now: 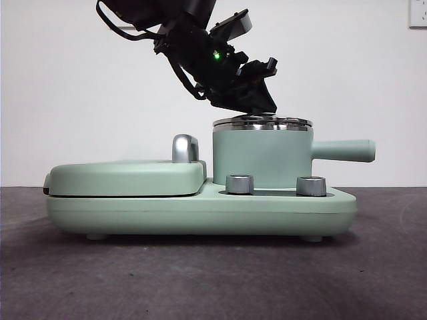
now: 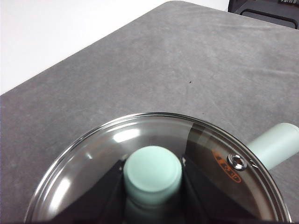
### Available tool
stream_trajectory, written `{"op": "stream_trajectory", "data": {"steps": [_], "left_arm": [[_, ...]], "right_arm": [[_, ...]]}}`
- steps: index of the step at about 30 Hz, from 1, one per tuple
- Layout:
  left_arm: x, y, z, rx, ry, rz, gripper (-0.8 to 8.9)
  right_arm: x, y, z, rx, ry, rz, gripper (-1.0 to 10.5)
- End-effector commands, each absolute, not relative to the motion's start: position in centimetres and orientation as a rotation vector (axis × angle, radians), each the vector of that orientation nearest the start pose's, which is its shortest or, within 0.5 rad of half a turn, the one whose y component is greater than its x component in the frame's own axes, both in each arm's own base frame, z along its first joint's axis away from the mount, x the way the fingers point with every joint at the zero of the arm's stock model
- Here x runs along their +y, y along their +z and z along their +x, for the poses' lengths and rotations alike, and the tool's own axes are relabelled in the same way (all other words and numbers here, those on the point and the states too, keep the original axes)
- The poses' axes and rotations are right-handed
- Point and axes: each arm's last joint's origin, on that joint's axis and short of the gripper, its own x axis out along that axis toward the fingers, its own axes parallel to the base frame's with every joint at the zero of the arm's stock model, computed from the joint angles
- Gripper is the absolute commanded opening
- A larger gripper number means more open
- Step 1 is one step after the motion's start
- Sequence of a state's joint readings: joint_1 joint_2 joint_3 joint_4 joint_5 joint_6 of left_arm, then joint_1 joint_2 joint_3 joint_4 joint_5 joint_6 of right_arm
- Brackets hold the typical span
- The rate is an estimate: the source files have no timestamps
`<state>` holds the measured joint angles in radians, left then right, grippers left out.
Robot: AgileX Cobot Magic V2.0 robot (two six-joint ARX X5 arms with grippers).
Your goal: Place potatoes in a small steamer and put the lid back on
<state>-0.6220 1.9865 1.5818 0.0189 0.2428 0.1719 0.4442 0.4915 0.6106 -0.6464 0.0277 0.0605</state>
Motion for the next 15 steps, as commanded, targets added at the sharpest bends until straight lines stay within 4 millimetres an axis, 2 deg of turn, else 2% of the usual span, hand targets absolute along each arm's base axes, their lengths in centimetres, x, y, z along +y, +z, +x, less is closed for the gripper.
{"op": "stream_trajectory", "data": {"steps": [1,5,15], "left_arm": [[-27.68,26.63,37.14,0.317,-0.901,0.234,0.11],[-27.55,25.74,36.96,0.349,-0.903,0.24,0.12],[-27.54,25.97,36.88,0.343,-0.909,0.233,3.24]], "right_arm": [[4.6,27.01,9.76,0.519,0.391,-0.059,2.5],[4.6,27.01,9.76,0.519,0.391,-0.059,2.5],[4.61,27.0,9.75,0.519,0.395,-0.058,2.5]]}}
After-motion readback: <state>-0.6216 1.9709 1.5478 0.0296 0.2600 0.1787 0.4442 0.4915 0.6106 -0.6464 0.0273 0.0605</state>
